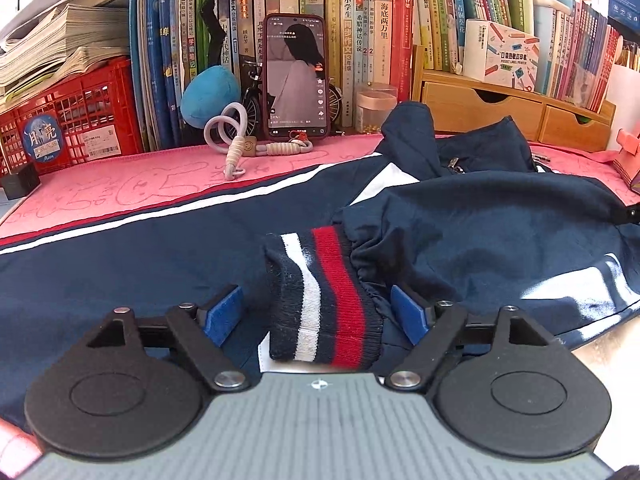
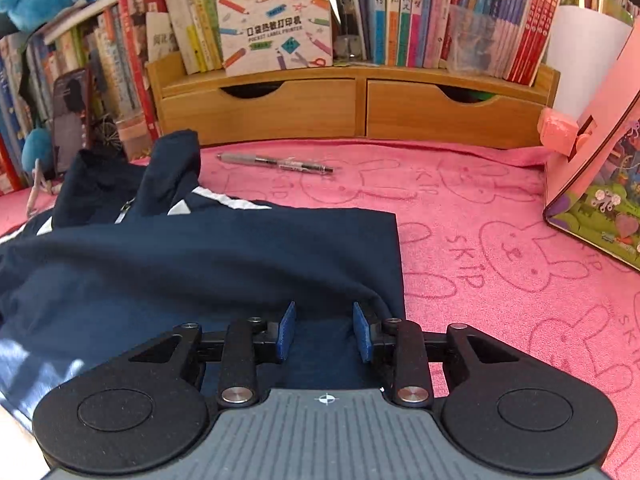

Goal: Fold clothes

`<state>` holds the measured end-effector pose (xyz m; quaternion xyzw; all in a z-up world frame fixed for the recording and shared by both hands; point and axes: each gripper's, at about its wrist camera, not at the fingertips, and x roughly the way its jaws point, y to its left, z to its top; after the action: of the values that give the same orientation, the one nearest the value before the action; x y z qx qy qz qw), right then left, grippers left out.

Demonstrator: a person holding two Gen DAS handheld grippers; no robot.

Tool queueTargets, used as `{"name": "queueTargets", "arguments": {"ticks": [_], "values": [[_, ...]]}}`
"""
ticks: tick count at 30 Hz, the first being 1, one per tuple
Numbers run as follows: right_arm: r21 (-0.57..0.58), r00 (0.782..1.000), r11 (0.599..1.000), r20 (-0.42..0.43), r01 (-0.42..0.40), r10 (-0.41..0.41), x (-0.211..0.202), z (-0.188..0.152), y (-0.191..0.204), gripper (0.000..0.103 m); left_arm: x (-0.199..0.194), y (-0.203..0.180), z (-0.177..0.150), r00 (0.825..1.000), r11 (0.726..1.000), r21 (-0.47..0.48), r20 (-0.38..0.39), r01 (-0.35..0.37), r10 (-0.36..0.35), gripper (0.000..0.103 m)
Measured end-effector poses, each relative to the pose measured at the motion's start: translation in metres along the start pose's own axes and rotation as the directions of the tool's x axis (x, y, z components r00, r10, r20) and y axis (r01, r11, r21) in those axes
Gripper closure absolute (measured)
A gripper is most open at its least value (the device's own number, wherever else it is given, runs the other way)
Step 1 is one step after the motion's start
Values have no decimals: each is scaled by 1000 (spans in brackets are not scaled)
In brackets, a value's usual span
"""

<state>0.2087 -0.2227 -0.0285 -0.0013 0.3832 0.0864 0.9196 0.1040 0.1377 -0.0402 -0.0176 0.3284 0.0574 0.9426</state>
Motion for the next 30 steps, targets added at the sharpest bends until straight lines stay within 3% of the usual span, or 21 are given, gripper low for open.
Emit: {"name": "queueTargets", "arguments": {"ticks": [2,4,16,19,21,22,25,26,30], "values": [[-10,1000,1000,18,-22,23,-8,5,12,64,0,1,0,1000,1000,-7,-2,5,-5,21],[-62,997,996,39,-68,71,-17,4,34,52,0,1,1,1000,1000,-7,-2,4,-4,21],[-191,946,927,-34,-321,321,14,-10,152,49,3,5,1,1000,1000,-22,-15,-21,20,6],[-296,961,918,-3,-265,277,19,-11,189,40,-3,11,1,1000,1000,-18,5,5,-5,6],[-368,970,905,29,-214,241,17,-12,212,41,-13,20,1,1000,1000,-18,13,18,-17,6],[-379,969,900,30,-216,245,12,-11,219,42,-19,26,1,999,999,-33,16,31,-31,5],[-375,931,870,44,-322,363,-5,-10,236,42,-39,51,-1,996,992,-94,29,87,-85,2],[-386,927,862,43,-329,373,-8,-11,242,42,-45,60,-2,995,989,-112,32,97,-94,2],[-435,946,851,-1,-293,325,7,-21,273,42,-59,88,-7,998,988,-149,43,41,-35,1]]}}
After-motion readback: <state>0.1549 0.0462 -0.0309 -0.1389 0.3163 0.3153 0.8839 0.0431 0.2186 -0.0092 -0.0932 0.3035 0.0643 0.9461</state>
